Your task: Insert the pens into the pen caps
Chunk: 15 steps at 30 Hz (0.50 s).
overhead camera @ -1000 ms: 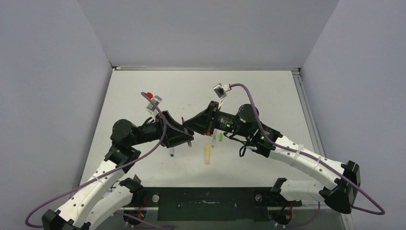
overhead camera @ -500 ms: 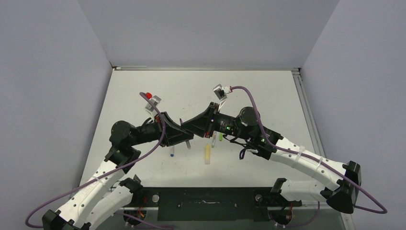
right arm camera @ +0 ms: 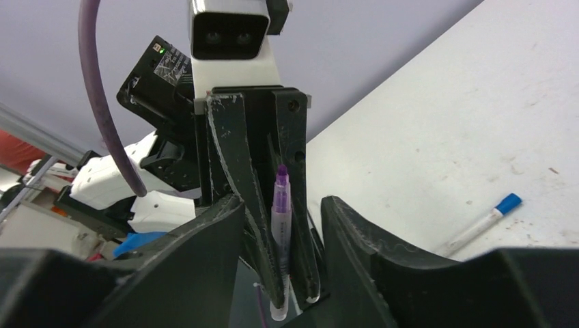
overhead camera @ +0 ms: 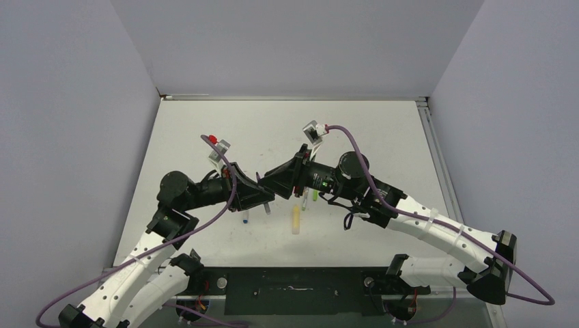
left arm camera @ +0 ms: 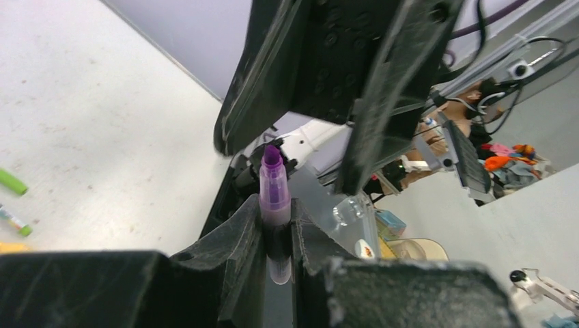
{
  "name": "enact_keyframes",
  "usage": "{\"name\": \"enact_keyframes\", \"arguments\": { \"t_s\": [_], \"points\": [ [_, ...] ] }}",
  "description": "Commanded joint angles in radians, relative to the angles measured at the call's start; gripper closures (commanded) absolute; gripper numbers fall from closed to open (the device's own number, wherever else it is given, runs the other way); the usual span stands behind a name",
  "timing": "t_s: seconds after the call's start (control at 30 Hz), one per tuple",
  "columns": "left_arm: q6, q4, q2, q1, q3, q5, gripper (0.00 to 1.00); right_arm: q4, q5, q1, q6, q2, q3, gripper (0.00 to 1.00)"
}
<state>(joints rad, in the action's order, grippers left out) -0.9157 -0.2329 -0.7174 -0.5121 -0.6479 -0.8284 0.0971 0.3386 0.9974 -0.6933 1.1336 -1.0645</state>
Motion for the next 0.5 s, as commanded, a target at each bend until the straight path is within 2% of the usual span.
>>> {"name": "enact_keyframes", "arguments": {
  "t_s": [0.0, 0.1, 0.27, 0.47],
  "points": [
    [0.191, 0.22, 0.013, 0.013, -0.058, 0.052, 1.0, -0.109, -0.11, 0.002, 0.108, -0.037, -0.088, 0.47],
    [0.267, 0.328, 0.015, 0.016, -0.064, 0.074, 1.0, -0.201, -0.21, 0.002, 0.151, -0.025, -0.115, 0.44],
    [0.372, 0.441, 0.021, 0.021, -0.064, 0.107, 1.0, -0.381, -0.483, -0.004, 0.177, 0.05, -0.181, 0.45],
    [0.433, 0.489, 0.044, 0.021, -0.043, 0.118, 1.0, -0.466, -0.612, -0.017, 0.182, 0.166, -0.226, 0.45]
  ]
}}
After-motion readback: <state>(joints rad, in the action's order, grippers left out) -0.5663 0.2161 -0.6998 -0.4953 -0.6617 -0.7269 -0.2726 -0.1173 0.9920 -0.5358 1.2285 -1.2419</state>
